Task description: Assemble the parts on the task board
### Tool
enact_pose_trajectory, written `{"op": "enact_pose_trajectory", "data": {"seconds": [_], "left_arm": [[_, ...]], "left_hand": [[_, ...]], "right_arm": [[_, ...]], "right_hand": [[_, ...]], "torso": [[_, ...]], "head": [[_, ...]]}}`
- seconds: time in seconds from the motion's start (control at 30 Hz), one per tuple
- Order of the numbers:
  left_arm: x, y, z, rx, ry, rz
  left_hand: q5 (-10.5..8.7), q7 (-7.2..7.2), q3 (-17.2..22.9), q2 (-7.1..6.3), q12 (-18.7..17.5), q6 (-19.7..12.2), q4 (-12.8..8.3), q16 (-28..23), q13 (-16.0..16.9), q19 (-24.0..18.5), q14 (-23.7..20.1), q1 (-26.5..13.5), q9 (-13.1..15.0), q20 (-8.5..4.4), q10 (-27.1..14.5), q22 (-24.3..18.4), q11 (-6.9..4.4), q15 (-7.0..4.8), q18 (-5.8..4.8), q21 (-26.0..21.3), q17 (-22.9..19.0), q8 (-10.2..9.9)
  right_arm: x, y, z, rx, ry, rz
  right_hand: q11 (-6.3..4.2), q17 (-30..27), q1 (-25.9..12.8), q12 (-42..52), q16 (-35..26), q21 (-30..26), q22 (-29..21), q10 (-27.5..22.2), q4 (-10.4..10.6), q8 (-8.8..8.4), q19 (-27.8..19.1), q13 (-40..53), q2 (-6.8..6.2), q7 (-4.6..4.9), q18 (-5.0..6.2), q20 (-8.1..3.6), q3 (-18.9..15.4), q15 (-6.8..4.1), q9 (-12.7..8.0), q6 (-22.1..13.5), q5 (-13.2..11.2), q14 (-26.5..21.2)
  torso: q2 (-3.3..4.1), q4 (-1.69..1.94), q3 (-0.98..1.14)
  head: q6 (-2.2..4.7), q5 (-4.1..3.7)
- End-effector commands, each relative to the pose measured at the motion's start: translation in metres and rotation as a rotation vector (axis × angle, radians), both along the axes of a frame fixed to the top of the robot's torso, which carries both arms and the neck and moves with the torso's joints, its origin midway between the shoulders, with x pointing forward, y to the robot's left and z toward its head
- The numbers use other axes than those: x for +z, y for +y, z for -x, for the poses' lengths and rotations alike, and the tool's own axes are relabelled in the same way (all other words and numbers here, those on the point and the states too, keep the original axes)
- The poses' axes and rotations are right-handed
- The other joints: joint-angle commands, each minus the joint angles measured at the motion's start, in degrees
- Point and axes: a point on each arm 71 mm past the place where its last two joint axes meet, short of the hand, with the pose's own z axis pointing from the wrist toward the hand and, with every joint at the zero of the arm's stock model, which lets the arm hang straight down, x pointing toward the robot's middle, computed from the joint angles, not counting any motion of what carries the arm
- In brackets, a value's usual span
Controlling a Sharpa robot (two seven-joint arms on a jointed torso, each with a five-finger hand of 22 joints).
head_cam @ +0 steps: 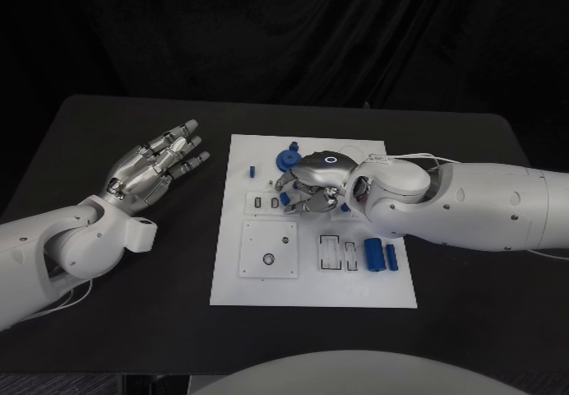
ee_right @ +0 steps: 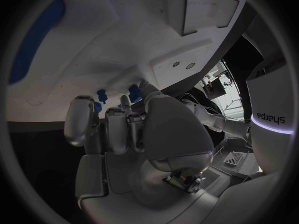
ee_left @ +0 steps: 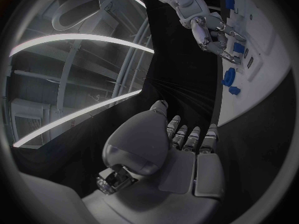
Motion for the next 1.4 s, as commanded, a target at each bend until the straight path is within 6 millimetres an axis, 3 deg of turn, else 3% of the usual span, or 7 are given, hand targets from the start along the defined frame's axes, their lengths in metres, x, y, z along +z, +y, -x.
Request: {"op": "enact_pose_trajectory", "data": {"seconds": [0.03,0.33,0.77,1.03,1.07,1.13,1.4], "left_arm": [[0.001,0.000,0.001,0.003,-0.010,0.016],[0.009,0.000,0.003,0.032,-0.074,-0.024],[0.076,-0.013,-0.021,0.114,-0.307,-0.156],[0.084,-0.028,-0.038,0.121,-0.312,-0.359],[0.082,-0.032,-0.040,0.115,-0.311,-0.414],[0.078,-0.038,-0.043,0.109,-0.310,-0.527],[0.057,-0.061,-0.039,0.033,-0.314,-1.044]], "left_hand": [[0.28,0.02,0.29,0.02,-0.39,-0.21,0.06,0.02,-0.09,-0.01,-0.14,0.43,0.09,0.19,-0.28,-0.03,0.06,0.40,0.57,-0.05,-0.05,-0.09],[0.57,0.64,0.90,-1.10,-0.24,0.89,-1.09,0.37,0.07,0.76,0.59,0.49,0.22,0.60,0.27,0.27,0.69,0.98,0.57,0.63,0.21,0.20],[1.71,4.82,7.17,-4.50,11.49,17.25,3.03,26.07,16.88,26.93,31.46,2.07,1.99,0.68,34.69,6.83,10.51,3.26,-1.54,17.68,7.88,3.07],[2.35,7.19,11.42,-6.79,47.74,25.74,3.59,64.86,42.55,43.62,39.41,1.18,6.49,-4.34,39.99,16.96,3.97,-3.19,0.79,36.41,30.67,12.16],[0.89,7.03,10.86,-7.24,68.70,27.74,3.15,77.25,63.52,46.38,53.51,0.30,9.14,-4.93,59.25,20.23,3.48,-4.39,0.32,41.60,48.83,16.91],[-1.16,6.40,10.98,-6.96,80.62,23.90,3.21,86.46,77.18,45.21,66.91,-2.05,15.75,-6.23,70.52,27.80,2.87,-5.23,-0.45,51.70,68.15,25.93],[-11.12,3.76,8.90,-5.70,88.95,21.60,3.47,89.79,89.16,68.77,89.37,-14.15,27.92,-8.06,87.26,67.79,0.18,-7.89,-4.78,80.47,89.75,38.04]], "right_arm": [[0.005,-0.003,0.004,0.014,-0.064,-0.076],[0.047,-0.023,0.017,0.048,-0.249,-0.263],[0.112,-0.089,0.025,0.008,-0.542,-0.454],[0.100,-0.114,0.013,-0.085,-0.510,-0.404],[0.096,-0.117,0.012,-0.099,-0.498,-0.396],[0.089,-0.122,0.010,-0.124,-0.472,-0.379],[0.067,-0.133,0.005,-0.186,-0.387,-0.324]], "right_hand": [[0.27,8.17,-1.10,0.15,-0.22,-0.29,6.34,5.98,1.15,0.00,-0.37,15.09,-1.00,0.05,0.34,0.01,-0.75,0.48,-0.35,-1.21,-1.91,3.61],[-0.22,8.78,-2.39,0.15,0.39,0.60,7.12,5.98,8.87,0.28,0.24,15.09,-5.05,-0.55,0.08,-0.40,-1.52,0.05,-0.87,-1.86,-2.81,3.84],[-1.29,13.28,4.44,0.15,5.04,8.06,10.94,5.98,6.40,3.71,3.84,15.09,1.19,-1.61,-1.57,-1.28,1.94,-0.90,-0.15,7.20,2.78,5.47],[-1.26,13.28,5.19,0.15,5.04,8.19,11.06,5.98,6.10,3.79,3.88,15.09,1.36,-1.61,-1.60,-1.27,2.10,-0.87,-0.25,8.05,2.58,5.47],[-1.26,13.24,5.21,0.15,4.99,8.19,11.06,5.98,6.10,3.79,3.88,15.09,1.38,-1.60,-1.60,-1.27,2.11,-0.87,-0.25,8.08,2.57,5.46],[-1.20,13.22,5.59,0.15,4.97,8.12,11.07,5.98,5.93,3.78,3.84,15.09,1.51,-1.49,-1.59,-1.26,2.23,-0.84,-0.31,8.35,2.60,5.45],[-1.00,12.91,5.96,0.15,4.66,7.68,10.94,5.98,5.82,3.65,3.63,15.09,1.76,-1.20,-1.49,-1.19,2.37,-0.71,-0.45,8.60,2.86,5.36]], "torso": [[-0.01,0.01,-0.01],[-0.07,-0.11,0.07],[-1.07,-0.34,0.76],[-2.36,-1.14,1.66],[-2.57,-1.42,1.80],[-2.76,-1.59,1.97],[-3.55,-2.04,3.52]], "head": [[0.38,0.15],[1.63,0.49],[3.50,1.92],[3.12,4.08],[2.99,4.54],[3.05,5.23],[2.09,6.78]]}}
